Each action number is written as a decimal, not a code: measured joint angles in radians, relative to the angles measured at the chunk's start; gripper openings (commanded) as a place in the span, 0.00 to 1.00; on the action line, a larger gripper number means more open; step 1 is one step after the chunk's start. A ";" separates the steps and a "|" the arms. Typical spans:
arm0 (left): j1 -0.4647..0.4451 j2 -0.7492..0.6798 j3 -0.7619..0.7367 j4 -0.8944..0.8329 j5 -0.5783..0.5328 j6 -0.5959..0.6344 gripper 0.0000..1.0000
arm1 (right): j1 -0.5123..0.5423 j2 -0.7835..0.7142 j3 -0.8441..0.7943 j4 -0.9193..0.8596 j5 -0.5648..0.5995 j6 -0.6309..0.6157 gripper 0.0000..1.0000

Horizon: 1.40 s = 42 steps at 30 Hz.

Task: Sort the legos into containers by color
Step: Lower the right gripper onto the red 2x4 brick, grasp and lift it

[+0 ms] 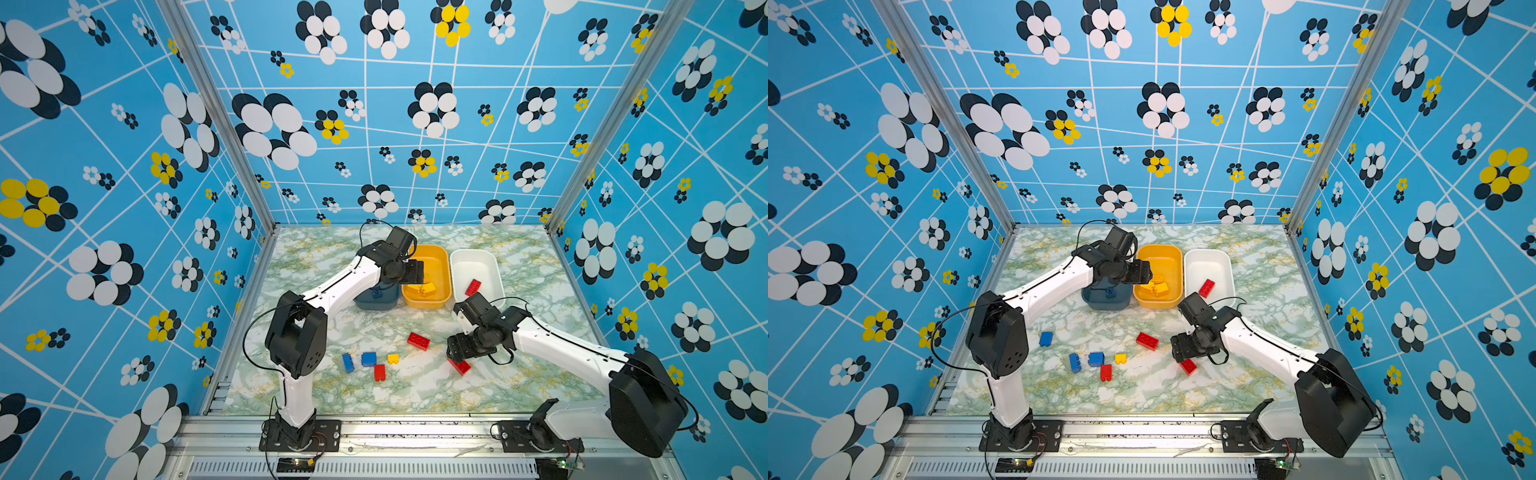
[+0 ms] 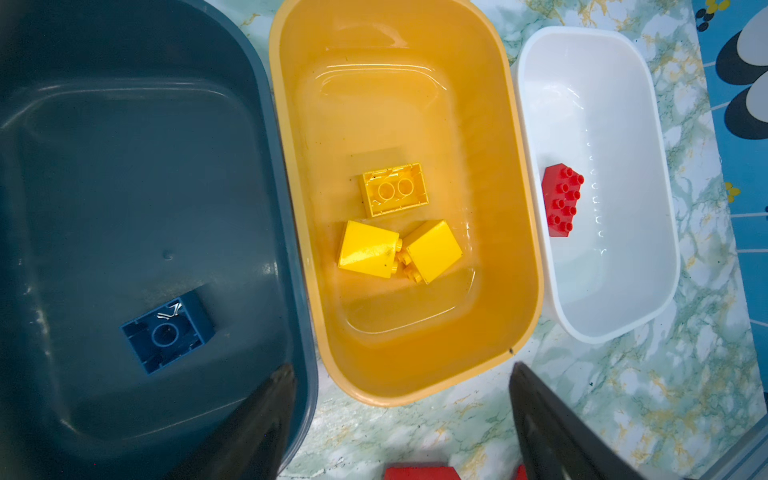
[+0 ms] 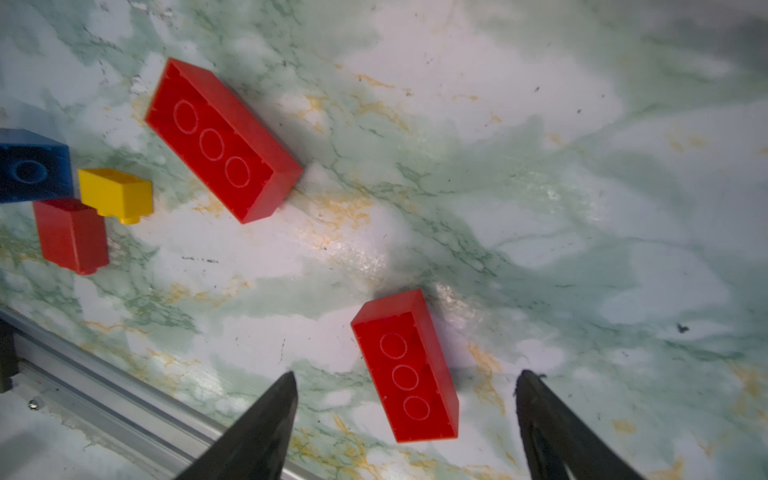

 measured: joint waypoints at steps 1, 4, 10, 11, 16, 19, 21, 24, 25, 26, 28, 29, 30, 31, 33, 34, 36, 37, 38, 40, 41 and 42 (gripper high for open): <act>0.002 -0.002 -0.002 0.002 0.000 -0.002 0.83 | 0.004 0.005 0.000 -0.001 0.002 -0.005 0.83; 0.007 -0.013 -0.010 0.002 0.000 -0.003 0.83 | 0.014 0.016 0.000 -0.007 0.008 -0.022 0.82; 0.008 -0.036 -0.012 0.010 -0.001 -0.018 0.84 | 0.034 0.032 0.000 -0.018 0.023 -0.042 0.79; 0.008 -0.041 -0.018 0.018 -0.001 -0.019 0.84 | 0.037 0.034 0.000 -0.019 0.027 -0.043 0.79; 0.008 -0.061 -0.050 0.026 -0.002 -0.027 0.84 | 0.050 0.052 0.000 -0.020 0.037 -0.046 0.78; 0.008 -0.068 -0.064 0.025 -0.005 -0.029 0.84 | 0.064 0.080 0.000 -0.023 0.044 -0.046 0.77; 0.008 -0.074 -0.073 0.026 -0.005 -0.037 0.84 | 0.071 0.103 0.000 -0.023 0.049 -0.046 0.77; 0.008 -0.084 -0.077 0.026 -0.006 -0.045 0.84 | 0.072 0.137 0.000 -0.023 0.054 -0.046 0.76; 0.008 -0.088 -0.080 0.029 -0.009 -0.047 0.84 | 0.072 0.146 0.000 -0.023 0.055 -0.046 0.75; 0.008 -0.093 -0.084 0.032 -0.012 -0.048 0.84 | 0.072 0.155 0.001 -0.023 0.055 -0.046 0.74; 0.008 -0.103 -0.092 0.037 -0.014 -0.051 0.84 | 0.072 0.167 0.009 -0.024 0.058 -0.049 0.72; 0.008 -0.107 -0.098 0.041 -0.017 -0.052 0.84 | 0.072 0.173 0.014 -0.023 0.058 -0.049 0.71; 0.008 -0.110 -0.104 0.044 -0.020 -0.053 0.84 | 0.072 0.177 0.018 -0.024 0.058 -0.049 0.69; 0.008 -0.114 -0.108 0.044 -0.021 -0.055 0.84 | 0.072 0.180 0.020 -0.023 0.058 -0.049 0.65; 0.008 -0.114 -0.115 0.047 -0.024 -0.056 0.84 | 0.072 0.183 0.023 -0.024 0.059 -0.050 0.58; 0.008 -0.114 -0.119 0.048 -0.025 -0.061 0.84 | 0.072 0.184 0.023 -0.024 0.061 -0.051 0.55; 0.008 -0.114 -0.122 0.047 -0.028 -0.066 0.84 | 0.072 0.185 0.023 -0.024 0.062 -0.052 0.51; 0.008 -0.114 -0.122 0.048 -0.029 -0.068 0.84 | 0.072 0.185 0.023 -0.024 0.062 -0.053 0.49; 0.008 -0.114 -0.122 0.049 -0.031 -0.070 0.84 | 0.072 0.185 0.023 -0.024 0.062 -0.053 0.47; 0.008 -0.114 -0.122 0.050 -0.031 -0.070 0.84 | 0.072 0.185 0.023 -0.024 0.062 -0.052 0.43; 0.008 -0.114 -0.122 0.051 -0.031 -0.070 0.84 | 0.072 0.185 0.023 -0.024 0.062 -0.052 0.41; 0.008 -0.114 -0.122 0.051 -0.031 -0.070 0.84 | 0.072 0.185 0.023 -0.024 0.062 -0.051 0.40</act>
